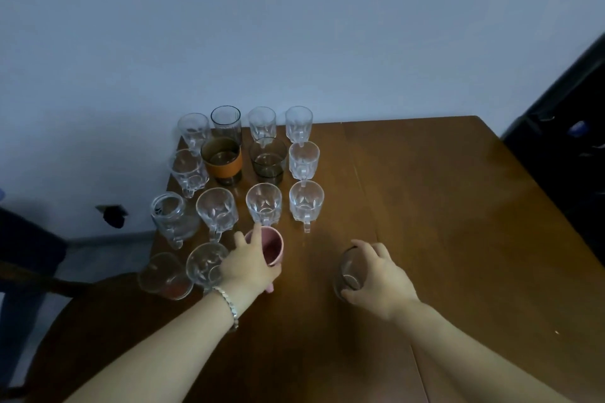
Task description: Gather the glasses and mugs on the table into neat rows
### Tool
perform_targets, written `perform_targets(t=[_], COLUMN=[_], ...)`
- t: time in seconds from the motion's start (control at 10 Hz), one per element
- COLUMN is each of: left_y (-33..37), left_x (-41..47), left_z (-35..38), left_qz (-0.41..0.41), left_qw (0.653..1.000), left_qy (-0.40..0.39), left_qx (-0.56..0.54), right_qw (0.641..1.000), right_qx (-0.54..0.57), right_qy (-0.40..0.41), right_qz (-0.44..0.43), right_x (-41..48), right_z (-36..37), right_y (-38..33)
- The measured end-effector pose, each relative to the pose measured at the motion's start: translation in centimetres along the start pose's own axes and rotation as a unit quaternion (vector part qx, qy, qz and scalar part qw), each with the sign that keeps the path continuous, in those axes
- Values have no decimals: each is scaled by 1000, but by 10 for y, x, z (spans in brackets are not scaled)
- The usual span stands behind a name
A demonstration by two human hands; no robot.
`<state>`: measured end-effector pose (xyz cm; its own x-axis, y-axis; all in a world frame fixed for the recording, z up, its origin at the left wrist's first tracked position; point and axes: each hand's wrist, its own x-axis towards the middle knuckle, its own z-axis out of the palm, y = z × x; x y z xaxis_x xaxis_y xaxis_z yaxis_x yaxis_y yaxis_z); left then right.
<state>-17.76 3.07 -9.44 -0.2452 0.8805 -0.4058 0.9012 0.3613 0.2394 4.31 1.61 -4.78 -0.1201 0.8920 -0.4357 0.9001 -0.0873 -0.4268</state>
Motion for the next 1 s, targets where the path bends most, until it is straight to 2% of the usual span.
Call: perform_targets(t=[0.1,0.3,0.5,0.6,0.7,0.8,0.9,1.0], left_y=[-12,-12,-13,-12,-6,12,37,66], left_x=[3,6,9,6,0,-17,-30,-52], left_z=[1,1,4,4,-11,-29,-54,-75], left_qz=[36,46,45,52,58,36,52,68], left_qw=[999,998,998,998,997,991,991,988], left_qy=[-5,-7,-5,-12,-28,-8,-51,-137], left_qx=[-31,-42,-43,-36,44,127,109,19], right_qw=[1000,998,1000,999,990,971,957,941], right_qx=[-19,-52,-15,-7,-92,-154,-200,-259], right_qy=[11,-12,14,-17,-95,-180,-211,-216], right_qz=[-17,-13,4,37,55,19,-1,-15], right_x=[28,68,70,62,54,45,39,33], right_z=[15,42,56,52,41,23,-6,-44], right_y=[-24,-58,-63,-53,-33,-13,-2,6])
